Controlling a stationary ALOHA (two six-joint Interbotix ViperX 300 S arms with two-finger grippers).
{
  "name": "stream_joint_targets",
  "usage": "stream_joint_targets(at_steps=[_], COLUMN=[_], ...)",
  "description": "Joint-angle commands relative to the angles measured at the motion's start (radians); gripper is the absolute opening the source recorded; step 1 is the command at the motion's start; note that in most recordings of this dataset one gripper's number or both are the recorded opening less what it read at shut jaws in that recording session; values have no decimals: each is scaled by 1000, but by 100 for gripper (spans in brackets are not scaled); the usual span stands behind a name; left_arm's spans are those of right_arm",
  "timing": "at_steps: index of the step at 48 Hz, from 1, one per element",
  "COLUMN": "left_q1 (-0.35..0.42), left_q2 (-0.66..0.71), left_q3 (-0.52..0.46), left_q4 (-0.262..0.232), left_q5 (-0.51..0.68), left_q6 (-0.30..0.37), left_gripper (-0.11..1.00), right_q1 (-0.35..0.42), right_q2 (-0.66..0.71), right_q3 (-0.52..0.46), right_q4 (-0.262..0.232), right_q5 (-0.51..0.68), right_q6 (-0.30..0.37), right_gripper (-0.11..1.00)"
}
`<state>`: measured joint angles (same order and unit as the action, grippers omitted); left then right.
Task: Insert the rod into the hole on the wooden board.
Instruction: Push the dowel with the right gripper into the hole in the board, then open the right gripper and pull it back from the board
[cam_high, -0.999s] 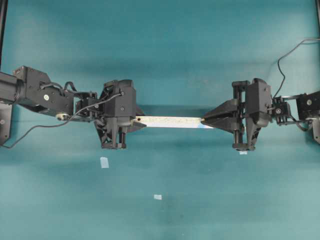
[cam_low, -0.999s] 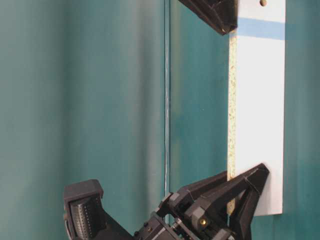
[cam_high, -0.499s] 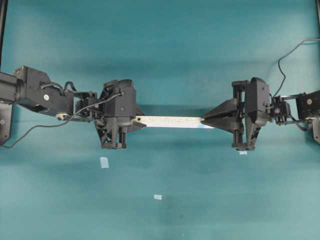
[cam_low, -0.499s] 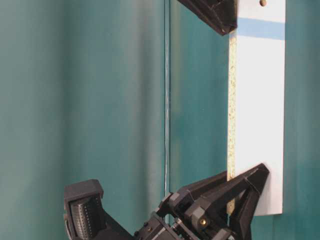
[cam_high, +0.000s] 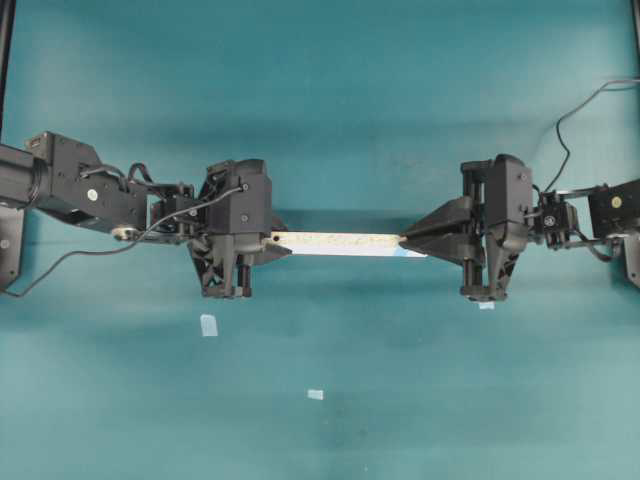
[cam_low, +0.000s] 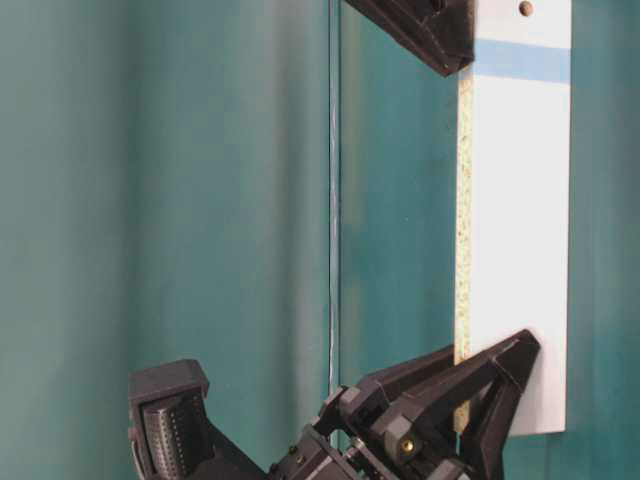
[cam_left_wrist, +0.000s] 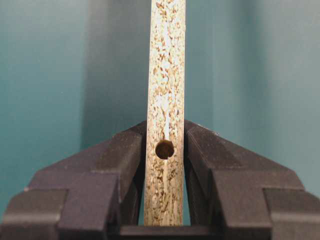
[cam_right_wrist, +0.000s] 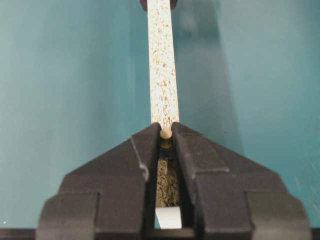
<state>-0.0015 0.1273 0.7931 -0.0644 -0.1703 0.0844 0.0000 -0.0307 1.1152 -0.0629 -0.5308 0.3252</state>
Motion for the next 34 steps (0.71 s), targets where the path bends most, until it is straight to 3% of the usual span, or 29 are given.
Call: stream_joint_targets(at_steps=[1, 7, 21, 34], left_q1=[-3, -3, -3, -3], left_q2=[-14, -14, -12, -12], left_q3=[-6, -6, -5, -5], left_q4=[3, 2, 3, 2], left_q5=[-5, -5, -5, -5], left_q6=[-2, 0, 0, 0], left_gripper=[32, 32, 32, 32], right_q1=[5, 5, 5, 3], right_q2=[6, 5, -60, -178], right_q3=[-5, -14, -21, -41], right_q4=[2, 2, -3, -5], right_q5=[26, 26, 38, 133], right_q6=[3, -2, -25, -64], right_gripper=[12, 30, 32, 33])
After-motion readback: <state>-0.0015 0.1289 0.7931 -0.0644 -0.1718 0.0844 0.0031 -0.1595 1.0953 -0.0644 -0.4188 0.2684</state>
